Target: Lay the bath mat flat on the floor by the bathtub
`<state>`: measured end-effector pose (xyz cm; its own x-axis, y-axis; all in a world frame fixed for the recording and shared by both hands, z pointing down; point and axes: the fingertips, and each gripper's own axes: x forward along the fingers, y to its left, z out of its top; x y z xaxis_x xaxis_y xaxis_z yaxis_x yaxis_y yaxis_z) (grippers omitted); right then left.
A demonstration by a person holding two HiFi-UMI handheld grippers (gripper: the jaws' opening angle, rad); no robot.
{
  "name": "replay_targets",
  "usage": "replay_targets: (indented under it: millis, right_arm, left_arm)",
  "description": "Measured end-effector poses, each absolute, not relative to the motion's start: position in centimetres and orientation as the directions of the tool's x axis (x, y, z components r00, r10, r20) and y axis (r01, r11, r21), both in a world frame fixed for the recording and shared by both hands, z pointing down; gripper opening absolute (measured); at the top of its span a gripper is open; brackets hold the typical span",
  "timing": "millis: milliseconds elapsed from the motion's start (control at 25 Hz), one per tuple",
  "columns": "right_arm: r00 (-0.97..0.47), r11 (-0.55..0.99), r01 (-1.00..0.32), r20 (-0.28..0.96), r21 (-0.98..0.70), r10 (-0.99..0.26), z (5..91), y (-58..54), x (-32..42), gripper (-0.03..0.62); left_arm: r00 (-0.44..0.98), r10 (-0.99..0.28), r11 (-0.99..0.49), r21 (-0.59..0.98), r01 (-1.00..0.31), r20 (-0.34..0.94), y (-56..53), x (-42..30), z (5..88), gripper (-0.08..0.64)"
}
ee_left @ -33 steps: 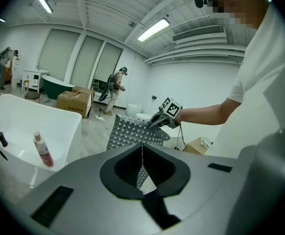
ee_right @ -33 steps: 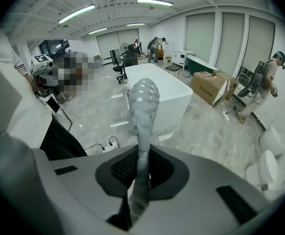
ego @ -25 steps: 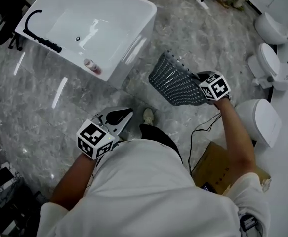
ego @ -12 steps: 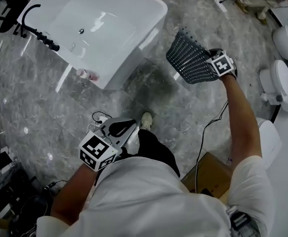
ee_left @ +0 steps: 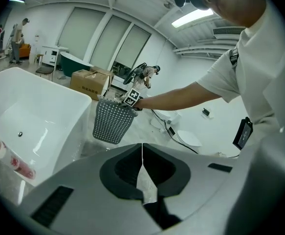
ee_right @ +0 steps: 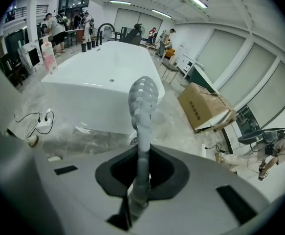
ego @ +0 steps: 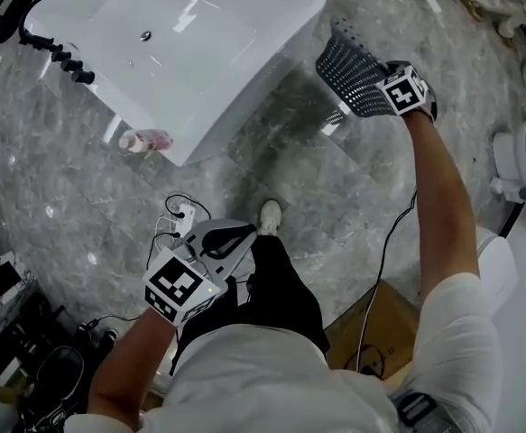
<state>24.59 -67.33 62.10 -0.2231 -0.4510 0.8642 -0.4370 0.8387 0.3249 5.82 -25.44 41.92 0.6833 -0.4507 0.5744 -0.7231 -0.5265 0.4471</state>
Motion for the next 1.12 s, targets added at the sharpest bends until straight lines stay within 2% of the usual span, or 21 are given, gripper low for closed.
replay_targets:
  millis: [160,480,920,1120]
  right_arm:
    - [-0.235,0.868,-0.398,0.882,0.296,-0.409,68.2,-64.0,21.0,0.041]
    - [-0.282,0.94,-0.322,0.937,0.111,-0.207,80.7,-51.1,14.3,0.041]
    - [-0.285,0.965,-0.256,0.959,-0.059,-0.017,90.5,-36.7,9.5,0.048]
    - [-0.296,0.956,-0.265,0.954,-0.124,0.042,94.0,-31.8,7.5,0.063]
  left_arm:
    - [0.697,-0.438,-0.523,0.47,-0.711,0.567,-26.2,6.1,43.8,0.018]
    - [0.717,-0.43,-0.501,0.516,-0.695,0.549,-25.4,5.4,48.7,0.018]
    - [0.709,-0.444,-0.474,0.528,-0.704,0.547,-21.6,2.4,54.2,0.018]
    - [0.709,-0.437,-0.444,0.553,-0.705,0.553,-19.3,1.5,56.1,0.018]
